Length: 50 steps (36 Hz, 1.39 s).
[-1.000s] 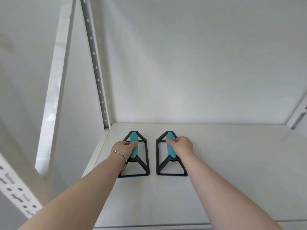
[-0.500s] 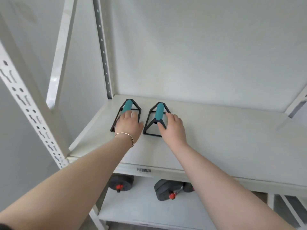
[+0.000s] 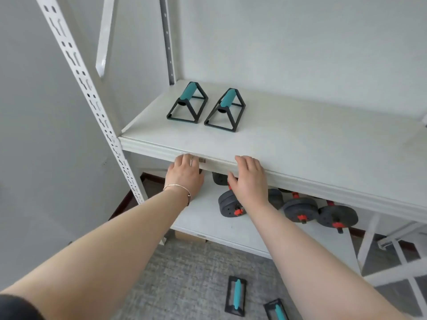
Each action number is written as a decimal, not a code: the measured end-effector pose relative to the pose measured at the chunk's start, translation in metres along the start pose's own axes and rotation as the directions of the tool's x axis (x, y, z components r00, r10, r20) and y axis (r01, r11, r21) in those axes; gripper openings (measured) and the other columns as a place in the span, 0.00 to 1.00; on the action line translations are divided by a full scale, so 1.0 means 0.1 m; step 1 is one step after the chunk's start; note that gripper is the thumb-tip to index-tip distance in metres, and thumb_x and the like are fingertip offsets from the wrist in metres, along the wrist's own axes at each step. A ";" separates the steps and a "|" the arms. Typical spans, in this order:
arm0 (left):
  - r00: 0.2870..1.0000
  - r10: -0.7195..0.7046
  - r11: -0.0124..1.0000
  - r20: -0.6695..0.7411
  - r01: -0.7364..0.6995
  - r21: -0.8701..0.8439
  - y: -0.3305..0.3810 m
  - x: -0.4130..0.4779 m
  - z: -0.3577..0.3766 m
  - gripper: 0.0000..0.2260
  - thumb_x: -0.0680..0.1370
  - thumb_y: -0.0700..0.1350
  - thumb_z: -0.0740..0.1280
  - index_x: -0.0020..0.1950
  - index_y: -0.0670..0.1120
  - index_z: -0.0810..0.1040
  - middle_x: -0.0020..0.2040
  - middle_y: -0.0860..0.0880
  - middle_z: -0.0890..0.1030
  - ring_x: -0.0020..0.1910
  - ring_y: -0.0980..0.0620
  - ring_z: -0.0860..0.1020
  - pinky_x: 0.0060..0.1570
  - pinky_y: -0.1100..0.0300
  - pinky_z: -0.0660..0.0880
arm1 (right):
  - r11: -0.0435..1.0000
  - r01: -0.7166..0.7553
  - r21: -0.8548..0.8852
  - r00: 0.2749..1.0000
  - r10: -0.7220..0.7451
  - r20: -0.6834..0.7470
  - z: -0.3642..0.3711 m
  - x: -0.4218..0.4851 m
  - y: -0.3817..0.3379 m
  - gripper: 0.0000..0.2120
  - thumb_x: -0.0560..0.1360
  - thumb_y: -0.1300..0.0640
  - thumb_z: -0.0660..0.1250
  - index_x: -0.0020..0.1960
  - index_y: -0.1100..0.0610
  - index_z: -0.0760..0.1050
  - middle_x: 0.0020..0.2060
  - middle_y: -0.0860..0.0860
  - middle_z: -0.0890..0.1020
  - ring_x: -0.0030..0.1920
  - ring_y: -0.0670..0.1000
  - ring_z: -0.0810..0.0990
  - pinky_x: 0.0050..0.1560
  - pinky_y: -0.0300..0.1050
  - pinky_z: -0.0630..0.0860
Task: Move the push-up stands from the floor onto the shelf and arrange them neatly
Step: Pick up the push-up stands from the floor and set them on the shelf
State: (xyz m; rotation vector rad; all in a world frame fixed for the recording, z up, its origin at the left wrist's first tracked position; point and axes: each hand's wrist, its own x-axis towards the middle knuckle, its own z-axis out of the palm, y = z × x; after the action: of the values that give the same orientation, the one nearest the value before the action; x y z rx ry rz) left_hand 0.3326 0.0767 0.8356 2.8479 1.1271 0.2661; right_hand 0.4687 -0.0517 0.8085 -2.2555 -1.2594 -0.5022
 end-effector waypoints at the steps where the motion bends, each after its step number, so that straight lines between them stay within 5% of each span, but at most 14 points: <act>1: 1.000 0.000 1.000 0.007 0.000 0.000 0.01 -0.09 0.03 0.20 0.79 0.51 0.58 0.68 0.45 0.66 0.67 0.44 0.69 0.68 0.43 0.65 0.64 0.49 0.66 | 1.000 0.012 -0.005 1.000 -0.012 0.005 -0.01 -0.10 0.00 0.20 0.73 0.53 0.67 0.61 0.60 0.75 0.54 0.55 0.80 0.56 0.58 0.77 0.56 0.53 0.75; 12: 0.973 0.088 0.996 0.212 -0.093 0.012 -0.15 -1.18 0.65 0.23 0.79 0.53 0.59 0.71 0.45 0.63 0.71 0.43 0.66 0.71 0.42 0.63 0.67 0.48 0.64 | 0.992 -0.104 -0.078 0.979 0.116 0.168 0.09 -1.55 -0.09 0.21 0.72 0.53 0.70 0.62 0.61 0.75 0.56 0.56 0.80 0.58 0.58 0.77 0.58 0.53 0.76; 25: 0.849 0.084 0.996 0.522 -0.086 -0.020 -0.50 -2.62 2.25 0.24 0.78 0.53 0.62 0.71 0.46 0.63 0.69 0.44 0.68 0.69 0.42 0.64 0.65 0.48 0.68 | 0.874 -0.461 -0.155 0.753 0.478 0.453 0.82 -3.54 -0.01 0.23 0.73 0.51 0.70 0.64 0.61 0.74 0.57 0.59 0.79 0.57 0.61 0.76 0.58 0.54 0.74; 36: 0.701 0.162 0.982 0.694 -0.183 -0.044 -0.67 -3.15 4.22 0.30 0.76 0.54 0.66 0.73 0.46 0.60 0.71 0.45 0.66 0.69 0.42 0.65 0.66 0.47 0.68 | 0.793 -0.566 -0.225 0.600 0.584 0.547 2.30 -4.63 0.80 0.24 0.74 0.49 0.69 0.65 0.60 0.72 0.59 0.59 0.77 0.61 0.60 0.74 0.58 0.56 0.75; 50: 0.542 0.266 0.938 0.797 -0.335 -0.086 -0.85 -3.70 6.68 0.33 0.73 0.54 0.72 0.74 0.50 0.61 0.70 0.48 0.67 0.69 0.44 0.66 0.65 0.48 0.68 | 0.809 -0.519 -0.275 0.540 0.560 0.629 4.23 -5.83 1.73 0.27 0.74 0.46 0.69 0.66 0.60 0.70 0.63 0.59 0.75 0.63 0.60 0.72 0.62 0.53 0.71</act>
State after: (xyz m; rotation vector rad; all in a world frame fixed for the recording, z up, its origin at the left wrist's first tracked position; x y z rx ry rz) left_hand 0.1338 -0.1133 0.1183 2.6391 0.4360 -0.9977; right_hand 0.3558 -0.2723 0.1106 -2.8176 -0.7127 0.6204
